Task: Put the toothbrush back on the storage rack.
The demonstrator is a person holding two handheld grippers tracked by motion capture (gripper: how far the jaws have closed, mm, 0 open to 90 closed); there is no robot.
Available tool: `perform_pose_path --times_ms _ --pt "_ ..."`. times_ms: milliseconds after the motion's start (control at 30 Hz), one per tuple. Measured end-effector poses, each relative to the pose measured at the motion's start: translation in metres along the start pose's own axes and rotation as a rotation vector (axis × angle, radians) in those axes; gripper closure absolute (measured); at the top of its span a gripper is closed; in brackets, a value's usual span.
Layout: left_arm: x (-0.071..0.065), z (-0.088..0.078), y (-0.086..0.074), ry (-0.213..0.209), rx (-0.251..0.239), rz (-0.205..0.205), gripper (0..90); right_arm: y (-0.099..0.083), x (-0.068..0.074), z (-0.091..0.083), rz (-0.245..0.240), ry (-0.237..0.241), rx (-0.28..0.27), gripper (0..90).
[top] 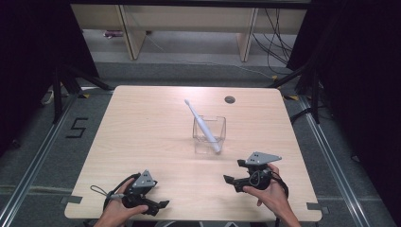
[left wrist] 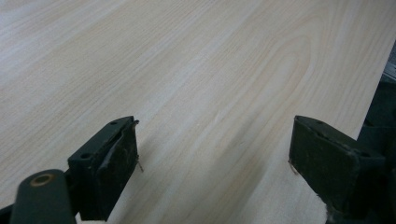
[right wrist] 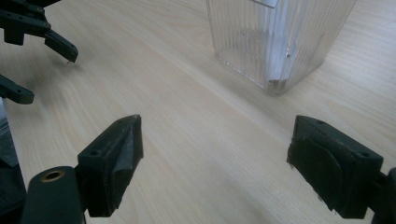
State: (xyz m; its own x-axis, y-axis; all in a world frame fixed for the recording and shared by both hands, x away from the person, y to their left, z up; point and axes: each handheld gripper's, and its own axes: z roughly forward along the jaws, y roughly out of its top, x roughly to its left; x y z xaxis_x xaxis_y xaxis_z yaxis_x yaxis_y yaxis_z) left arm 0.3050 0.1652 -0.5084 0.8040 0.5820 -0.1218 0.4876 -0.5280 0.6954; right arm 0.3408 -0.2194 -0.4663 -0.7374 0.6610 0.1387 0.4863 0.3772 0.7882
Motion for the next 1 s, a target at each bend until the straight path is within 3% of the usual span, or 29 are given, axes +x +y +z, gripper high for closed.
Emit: perform_pose_path --times_ms 133,167,200,233,267,400,433,567,667,700,733,800,933,1000 --pt "0.001 -0.001 0.0 0.01 0.01 0.015 14.9 -0.004 0.003 -0.003 0.023 0.011 0.004 17.7" --pt "0.001 -0.001 0.0 0.0 0.011 0.015 14.9 -0.004 0.0 -0.003 -0.017 -0.001 -0.008 17.6" --pt "0.001 -0.001 0.0 0.01 0.009 0.013 14.9 -0.006 0.003 -0.004 0.034 0.014 0.0 17.6" --pt "0.001 -0.001 0.0 0.01 0.009 0.013 14.9 -0.006 0.003 -0.004 0.034 0.014 0.0 17.6" --pt "0.001 -0.001 0.0 0.01 0.012 0.014 14.9 -0.007 0.001 -0.004 -0.006 0.003 -0.014 17.6" --pt "0.0 0.0 0.0 0.004 0.006 0.006 14.9 -0.011 0.002 -0.006 -0.009 0.004 -0.02 17.5" --pt "0.0 0.0 0.0 0.0 0.001 -0.002 14.8 -0.011 0.004 -0.007 0.011 0.019 -0.005 17.5" --pt "0.001 0.0 0.0 0.01 0.01 0.011 14.9 -0.013 0.004 -0.008 -0.021 -0.004 -0.014 17.6" --pt "0.0 0.0 0.0 0.001 0.0 0.0 14.8 -0.015 0.005 -0.01 -0.003 0.041 -0.007 17.6" --pt "0.0 0.0 0.0 0.0 0.0 0.0 14.9 -0.017 0.008 -0.011 0.021 0.013 -0.004 17.6" --pt "0.001 0.0 0.0 0.001 0.001 0.0 14.9 -0.017 0.005 -0.011 -0.02 0.011 -0.016 17.6" --pt "0.002 -0.001 0.0 0.011 0.013 0.014 14.9 -0.019 0.006 -0.013 -0.006 0.005 -0.01 17.6" --pt "0.002 -0.001 0.0 0.011 0.016 0.014 14.9 -0.022 0.005 -0.014 -0.015 0.036 0.009 17.6" --pt "0.001 -0.001 0.0 0.008 0.011 0.012 14.9 -0.025 0.009 -0.016 0.006 0.0 0.013 17.8"
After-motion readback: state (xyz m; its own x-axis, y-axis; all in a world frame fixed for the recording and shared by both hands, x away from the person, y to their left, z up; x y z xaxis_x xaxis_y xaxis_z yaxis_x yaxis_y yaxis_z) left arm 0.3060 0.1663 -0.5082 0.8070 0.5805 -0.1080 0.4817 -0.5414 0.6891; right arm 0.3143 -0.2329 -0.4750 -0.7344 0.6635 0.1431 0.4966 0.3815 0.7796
